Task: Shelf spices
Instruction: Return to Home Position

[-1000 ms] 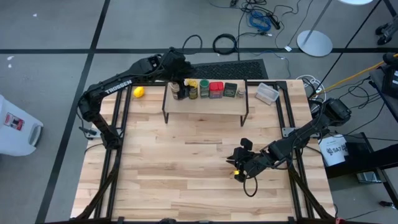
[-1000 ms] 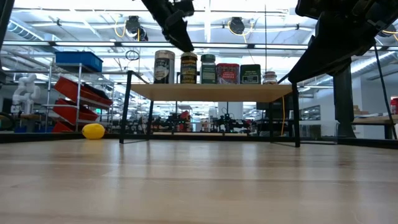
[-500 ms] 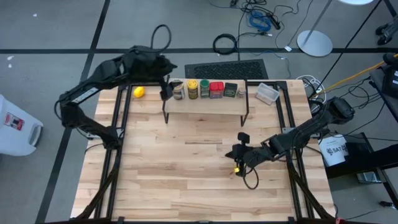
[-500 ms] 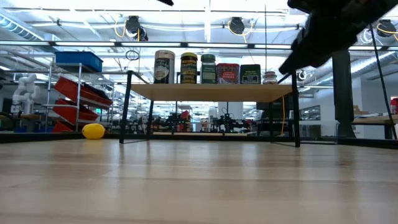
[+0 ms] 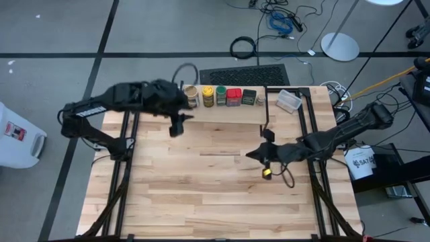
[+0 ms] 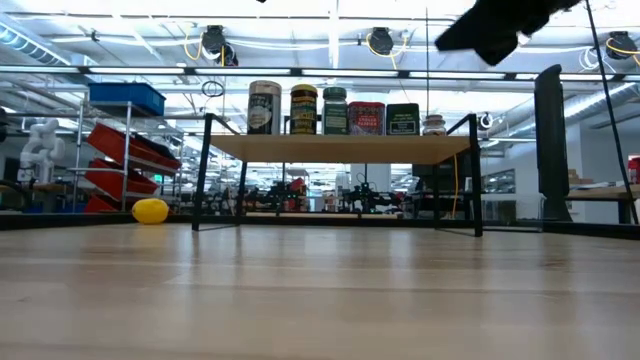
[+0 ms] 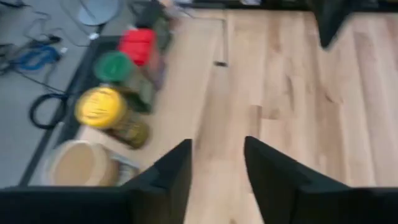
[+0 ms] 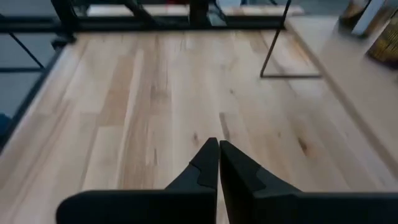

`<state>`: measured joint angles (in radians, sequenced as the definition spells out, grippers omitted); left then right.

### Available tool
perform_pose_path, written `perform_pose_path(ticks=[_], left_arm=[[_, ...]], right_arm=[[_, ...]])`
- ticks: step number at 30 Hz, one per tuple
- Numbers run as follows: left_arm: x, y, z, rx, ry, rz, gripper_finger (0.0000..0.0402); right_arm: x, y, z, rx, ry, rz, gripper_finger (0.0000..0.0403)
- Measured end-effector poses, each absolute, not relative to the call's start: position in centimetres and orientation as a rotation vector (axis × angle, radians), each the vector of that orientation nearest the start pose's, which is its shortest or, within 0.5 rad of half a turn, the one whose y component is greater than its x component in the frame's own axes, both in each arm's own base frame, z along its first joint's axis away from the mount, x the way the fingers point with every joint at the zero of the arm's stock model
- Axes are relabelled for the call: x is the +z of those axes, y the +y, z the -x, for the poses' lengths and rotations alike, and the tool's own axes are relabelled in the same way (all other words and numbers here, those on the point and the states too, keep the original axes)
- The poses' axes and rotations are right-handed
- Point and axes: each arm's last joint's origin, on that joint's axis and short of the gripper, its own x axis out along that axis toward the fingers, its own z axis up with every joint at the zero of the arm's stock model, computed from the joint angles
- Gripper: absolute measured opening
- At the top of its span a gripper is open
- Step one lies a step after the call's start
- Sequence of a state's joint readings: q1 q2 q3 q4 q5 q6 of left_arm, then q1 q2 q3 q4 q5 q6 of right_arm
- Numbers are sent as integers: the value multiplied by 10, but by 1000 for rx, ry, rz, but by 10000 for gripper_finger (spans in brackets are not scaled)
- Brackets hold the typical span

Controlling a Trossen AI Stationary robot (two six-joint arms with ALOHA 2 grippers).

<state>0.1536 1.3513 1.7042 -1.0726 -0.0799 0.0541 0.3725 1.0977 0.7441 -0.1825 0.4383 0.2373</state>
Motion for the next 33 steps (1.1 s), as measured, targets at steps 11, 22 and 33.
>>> perform_pose_path(ticks=[11, 22, 33], left_arm=[[373, -3, -239, 103, 661, -2, 12], [311, -28, -217, 141, 541, 16, 4], [268, -43, -197, 77, 370, -55, 4]], right_arm=[[288, 62, -197, -85, 380, 126, 0], [283, 58, -196, -109, 431, 126, 0], [271, 57, -181, -87, 433, 105, 0]])
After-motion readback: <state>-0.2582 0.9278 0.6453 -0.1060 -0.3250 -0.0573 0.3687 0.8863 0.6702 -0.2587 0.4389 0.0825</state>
